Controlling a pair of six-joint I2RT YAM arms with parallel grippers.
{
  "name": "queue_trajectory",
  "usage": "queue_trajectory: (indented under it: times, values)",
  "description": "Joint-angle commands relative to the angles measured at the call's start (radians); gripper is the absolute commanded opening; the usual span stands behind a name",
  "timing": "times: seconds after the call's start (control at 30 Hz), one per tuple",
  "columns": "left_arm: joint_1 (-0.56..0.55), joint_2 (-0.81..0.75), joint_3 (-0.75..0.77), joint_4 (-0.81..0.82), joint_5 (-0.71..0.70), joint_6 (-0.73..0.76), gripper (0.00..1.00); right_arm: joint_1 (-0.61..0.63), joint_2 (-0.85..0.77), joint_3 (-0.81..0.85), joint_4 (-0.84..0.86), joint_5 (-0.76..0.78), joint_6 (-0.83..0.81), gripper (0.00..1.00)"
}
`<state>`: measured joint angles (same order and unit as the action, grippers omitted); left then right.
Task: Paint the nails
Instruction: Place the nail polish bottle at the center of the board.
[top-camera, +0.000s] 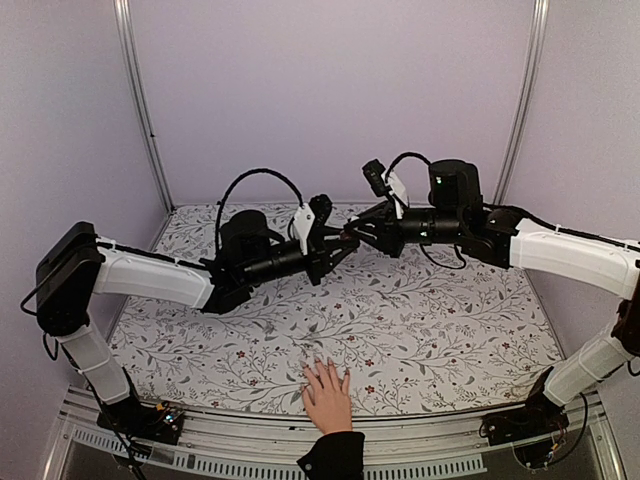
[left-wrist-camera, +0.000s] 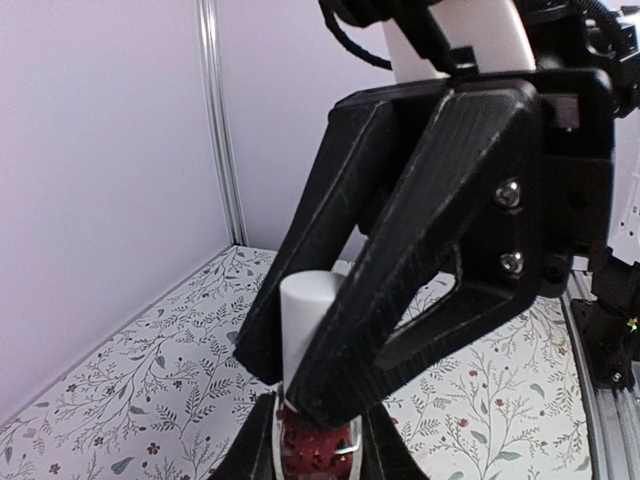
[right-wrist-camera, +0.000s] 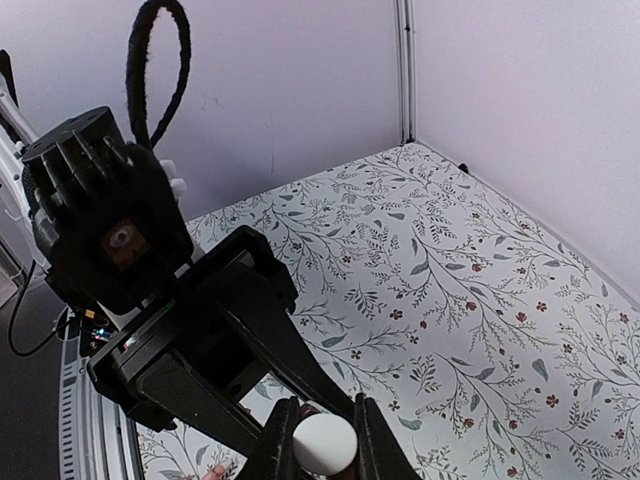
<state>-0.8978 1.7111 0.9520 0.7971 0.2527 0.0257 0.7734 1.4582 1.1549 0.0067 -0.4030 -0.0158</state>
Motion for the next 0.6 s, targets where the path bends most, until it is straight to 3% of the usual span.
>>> queue_trajectory:
  times: [0.0, 0.1, 0.27, 0.3, 0.37, 0.57]
  values:
    - [0.012, 0.004, 0.03, -0.002, -0.006, 0.02, 0.08, -0.002, 0.002, 0.022, 0.004, 0.01, 0.027, 0.0]
    - [0.031, -0.004, 0.024, -0.006, -0.006, -0.011, 0.41, -0.009, -0.002, 0.006, 0.022, 0.049, 0.028, 0.0]
    - [0.07, -0.054, -0.018, -0.002, -0.002, -0.055, 0.65, -0.055, -0.004, -0.03, 0.075, 0.073, 0.047, 0.0]
    - [0.076, -0.066, -0.028, -0.004, -0.003, -0.056, 0.82, -0.065, 0.0, -0.034, 0.083, 0.078, 0.048, 0.0]
    - [0.089, -0.089, -0.05, -0.012, -0.004, -0.056, 0.97, -0.082, 0.01, -0.046, 0.11, 0.094, 0.053, 0.0]
    - [0.138, -0.155, -0.114, -0.033, -0.022, -0.087, 1.0, -0.126, 0.098, -0.072, 0.184, 0.128, 0.053, 0.0]
